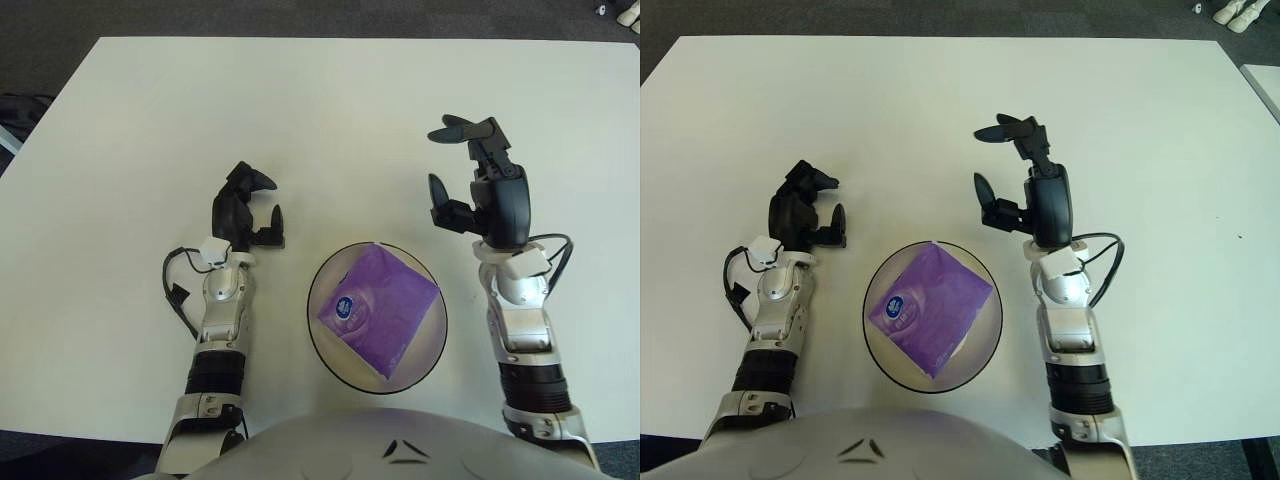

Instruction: Put the tissue paper into the plate.

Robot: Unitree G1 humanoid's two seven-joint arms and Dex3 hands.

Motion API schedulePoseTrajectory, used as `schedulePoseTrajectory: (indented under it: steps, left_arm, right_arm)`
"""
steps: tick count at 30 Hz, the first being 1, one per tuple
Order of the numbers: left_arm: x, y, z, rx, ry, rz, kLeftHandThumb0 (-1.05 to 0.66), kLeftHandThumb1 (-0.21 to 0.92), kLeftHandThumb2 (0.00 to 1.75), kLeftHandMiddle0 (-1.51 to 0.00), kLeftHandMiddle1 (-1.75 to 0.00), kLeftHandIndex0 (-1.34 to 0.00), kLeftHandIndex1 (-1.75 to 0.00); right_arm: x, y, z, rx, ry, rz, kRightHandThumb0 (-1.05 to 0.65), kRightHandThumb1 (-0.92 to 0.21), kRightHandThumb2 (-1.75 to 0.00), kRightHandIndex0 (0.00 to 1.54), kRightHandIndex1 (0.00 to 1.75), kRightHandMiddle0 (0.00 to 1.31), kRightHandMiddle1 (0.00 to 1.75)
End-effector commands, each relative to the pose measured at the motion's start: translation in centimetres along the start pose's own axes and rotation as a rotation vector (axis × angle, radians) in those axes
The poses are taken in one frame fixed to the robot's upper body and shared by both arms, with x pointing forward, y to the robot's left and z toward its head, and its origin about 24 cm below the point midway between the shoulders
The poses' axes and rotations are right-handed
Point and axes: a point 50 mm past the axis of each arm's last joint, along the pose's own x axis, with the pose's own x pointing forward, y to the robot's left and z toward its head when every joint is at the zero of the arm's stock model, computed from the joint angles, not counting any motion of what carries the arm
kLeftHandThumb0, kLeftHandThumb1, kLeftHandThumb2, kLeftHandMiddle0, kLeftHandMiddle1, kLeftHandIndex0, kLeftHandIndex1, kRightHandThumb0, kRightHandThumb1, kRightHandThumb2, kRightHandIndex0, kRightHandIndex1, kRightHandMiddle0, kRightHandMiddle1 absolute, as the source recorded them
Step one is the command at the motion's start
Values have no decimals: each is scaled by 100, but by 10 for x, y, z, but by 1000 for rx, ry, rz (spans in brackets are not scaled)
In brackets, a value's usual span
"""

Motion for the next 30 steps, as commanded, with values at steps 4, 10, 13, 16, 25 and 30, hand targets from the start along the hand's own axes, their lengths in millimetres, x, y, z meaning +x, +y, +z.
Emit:
schedulePoseTrajectory:
  steps: [4, 10, 13, 16, 25, 30]
  left_arm:
    - [-18, 4, -28, 6, 143, 26, -1, -3, 172, -89, -175, -62, -175]
    - [-18, 4, -29, -5, 154, 35, -1, -6, 174, -91, -175, -67, -171]
    - [-18, 4, -30, -9, 159, 36, -1, -7, 175, -92, -175, -70, -167]
    - [-19, 4, -30, -10, 162, 36, -1, -8, 175, -92, -175, -71, -166]
    - [-20, 4, -30, -7, 162, 30, -1, -8, 175, -91, -175, -71, -167]
    - [-20, 4, -29, 0, 156, 29, -1, -7, 175, -91, -175, -68, -170]
  right_arm:
    - [-15, -8, -22, -37, 122, -117, -43, -49, -111, 68, 133, 48, 175]
    - [-17, -9, -24, -55, 156, -123, -42, -51, -108, 68, 134, 46, 175]
    - [-18, -8, -25, -66, 163, -126, -41, -54, -104, 68, 134, 44, 175]
    - [-19, -8, -25, -69, 170, -132, -41, -56, -102, 67, 133, 42, 175]
    - [-23, -7, -27, -64, 206, -151, -41, -57, -100, 67, 132, 41, 175]
    - [-26, -5, -30, -59, 243, -150, -41, -58, -100, 67, 133, 41, 175]
